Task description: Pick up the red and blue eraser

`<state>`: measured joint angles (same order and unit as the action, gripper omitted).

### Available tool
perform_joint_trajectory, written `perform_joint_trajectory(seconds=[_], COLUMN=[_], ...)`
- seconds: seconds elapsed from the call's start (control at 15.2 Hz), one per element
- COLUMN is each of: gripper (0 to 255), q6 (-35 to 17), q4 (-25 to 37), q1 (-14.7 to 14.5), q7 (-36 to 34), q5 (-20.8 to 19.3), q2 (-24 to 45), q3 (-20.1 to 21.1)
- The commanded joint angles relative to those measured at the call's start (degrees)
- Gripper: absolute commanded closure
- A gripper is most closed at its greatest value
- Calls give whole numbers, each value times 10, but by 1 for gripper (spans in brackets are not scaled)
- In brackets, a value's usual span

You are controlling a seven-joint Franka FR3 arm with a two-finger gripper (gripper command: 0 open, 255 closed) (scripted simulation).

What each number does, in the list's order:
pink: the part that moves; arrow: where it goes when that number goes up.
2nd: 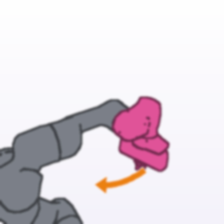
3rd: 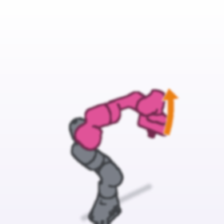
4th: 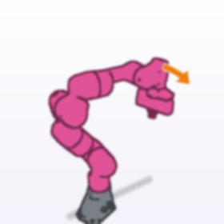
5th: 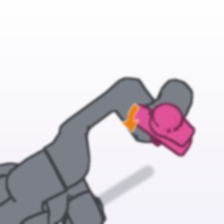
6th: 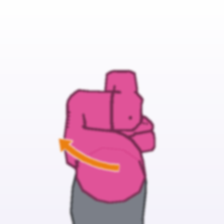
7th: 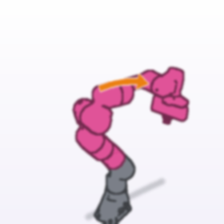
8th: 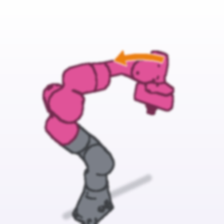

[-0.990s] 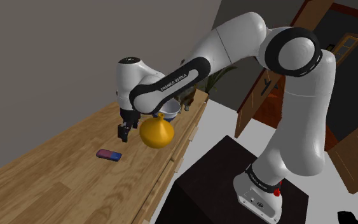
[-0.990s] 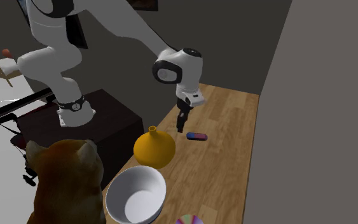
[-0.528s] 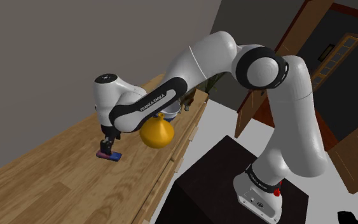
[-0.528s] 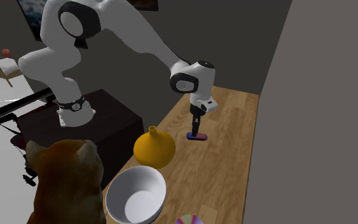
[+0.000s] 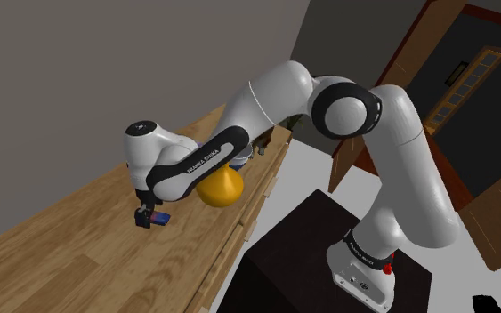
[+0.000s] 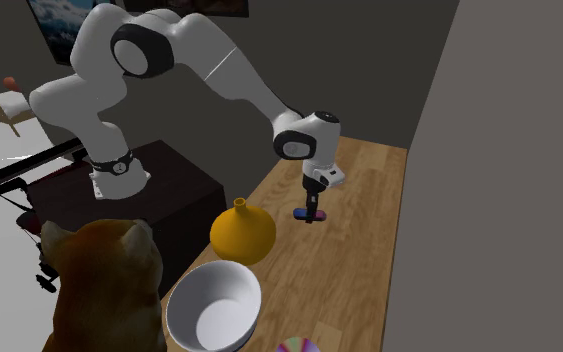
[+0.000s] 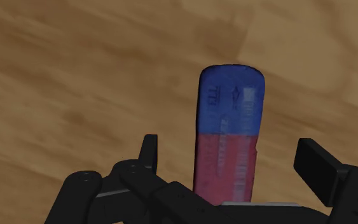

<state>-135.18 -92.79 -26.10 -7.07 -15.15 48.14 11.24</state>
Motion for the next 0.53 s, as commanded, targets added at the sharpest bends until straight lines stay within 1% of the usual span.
perform_joint_trajectory(seconds=[0.0, 0.07, 0.13, 0.46], gripper=[0, 0, 255, 255], q6=[-6, -6, -7, -5], q4=[5, 5, 5, 11], q1=[-2, -2, -2, -4], q7=[-1, -1, -1, -2], q5=[-2, -2, -2, -2], q2=[11, 11, 12, 16], q3=[-2, -2, -2, -2])
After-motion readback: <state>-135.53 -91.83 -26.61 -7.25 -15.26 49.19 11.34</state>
